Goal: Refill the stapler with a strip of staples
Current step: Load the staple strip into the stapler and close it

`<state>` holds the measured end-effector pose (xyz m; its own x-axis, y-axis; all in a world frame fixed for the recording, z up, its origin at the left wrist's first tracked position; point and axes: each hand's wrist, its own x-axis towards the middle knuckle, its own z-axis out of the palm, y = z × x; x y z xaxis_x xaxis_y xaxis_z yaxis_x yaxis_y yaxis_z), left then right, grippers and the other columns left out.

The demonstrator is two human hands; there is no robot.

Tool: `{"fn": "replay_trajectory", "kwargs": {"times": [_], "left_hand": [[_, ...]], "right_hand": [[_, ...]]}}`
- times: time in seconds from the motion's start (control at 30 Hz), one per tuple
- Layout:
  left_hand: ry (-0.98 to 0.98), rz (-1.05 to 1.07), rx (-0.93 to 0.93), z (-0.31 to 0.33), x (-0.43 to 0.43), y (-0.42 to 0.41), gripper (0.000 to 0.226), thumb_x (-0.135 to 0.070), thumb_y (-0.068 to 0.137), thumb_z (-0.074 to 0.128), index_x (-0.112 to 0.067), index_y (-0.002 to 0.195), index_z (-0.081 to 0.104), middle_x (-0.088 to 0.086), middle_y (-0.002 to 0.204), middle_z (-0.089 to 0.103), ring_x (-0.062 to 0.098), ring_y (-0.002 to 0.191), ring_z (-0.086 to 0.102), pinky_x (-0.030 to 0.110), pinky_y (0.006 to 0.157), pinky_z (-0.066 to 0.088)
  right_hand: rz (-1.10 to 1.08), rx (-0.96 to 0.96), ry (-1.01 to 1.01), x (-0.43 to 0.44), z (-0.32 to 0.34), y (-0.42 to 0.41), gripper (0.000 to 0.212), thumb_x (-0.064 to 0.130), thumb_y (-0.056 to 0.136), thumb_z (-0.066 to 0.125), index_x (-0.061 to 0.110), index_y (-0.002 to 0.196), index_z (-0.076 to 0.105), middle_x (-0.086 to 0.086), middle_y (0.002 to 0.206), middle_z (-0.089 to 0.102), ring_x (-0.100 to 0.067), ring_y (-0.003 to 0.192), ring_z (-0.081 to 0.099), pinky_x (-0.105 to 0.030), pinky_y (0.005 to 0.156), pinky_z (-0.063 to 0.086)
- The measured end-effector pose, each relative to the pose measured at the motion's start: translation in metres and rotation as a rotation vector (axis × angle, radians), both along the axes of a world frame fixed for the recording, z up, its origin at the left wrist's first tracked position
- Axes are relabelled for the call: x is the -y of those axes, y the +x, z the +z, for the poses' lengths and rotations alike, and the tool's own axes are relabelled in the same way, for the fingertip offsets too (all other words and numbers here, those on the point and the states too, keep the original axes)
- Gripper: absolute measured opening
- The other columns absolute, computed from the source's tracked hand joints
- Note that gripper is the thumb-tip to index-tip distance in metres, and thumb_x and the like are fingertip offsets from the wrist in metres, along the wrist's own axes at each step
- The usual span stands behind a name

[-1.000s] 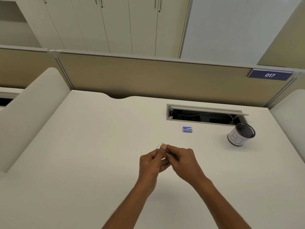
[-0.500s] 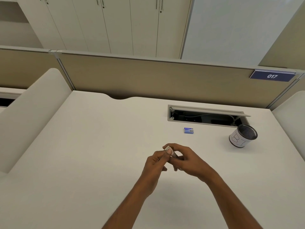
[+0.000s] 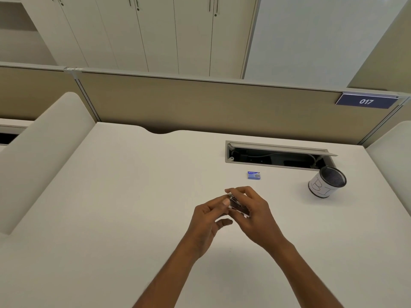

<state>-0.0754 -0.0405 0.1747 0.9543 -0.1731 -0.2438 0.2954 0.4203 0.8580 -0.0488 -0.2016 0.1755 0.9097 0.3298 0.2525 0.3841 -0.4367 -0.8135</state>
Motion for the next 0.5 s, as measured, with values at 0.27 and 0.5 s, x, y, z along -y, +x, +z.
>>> {"fn": "replay_trajectory", "kwargs": {"times": [0.27, 0.5], "left_hand": [[-0.053, 0.090, -0.037, -0.0088, -0.0036, 0.0021, 0.033, -0.021, 0.081, 0.084, -0.007, 0.111, 0.081, 0.019, 0.112, 0.079, 0.030, 0.104, 0.076, 0.032, 0.086, 0.061], [-0.066, 0.071, -0.083, -0.0050, -0.0024, 0.0031, 0.037, -0.018, 0.077, 0.087, -0.006, 0.111, 0.080, 0.023, 0.108, 0.079, 0.029, 0.094, 0.078, 0.034, 0.081, 0.063]], "right_hand": [[-0.125, 0.167, -0.082, -0.0009, 0.0009, -0.0038, 0.048, 0.033, 0.089, 0.072, 0.015, 0.132, 0.060, 0.008, 0.115, 0.067, -0.005, 0.099, 0.065, -0.018, 0.084, 0.057], [-0.188, 0.159, -0.091, 0.0006, -0.0025, -0.0055, 0.046, 0.030, 0.087, 0.072, 0.018, 0.130, 0.061, 0.009, 0.116, 0.072, -0.004, 0.102, 0.069, -0.024, 0.087, 0.059]]}}
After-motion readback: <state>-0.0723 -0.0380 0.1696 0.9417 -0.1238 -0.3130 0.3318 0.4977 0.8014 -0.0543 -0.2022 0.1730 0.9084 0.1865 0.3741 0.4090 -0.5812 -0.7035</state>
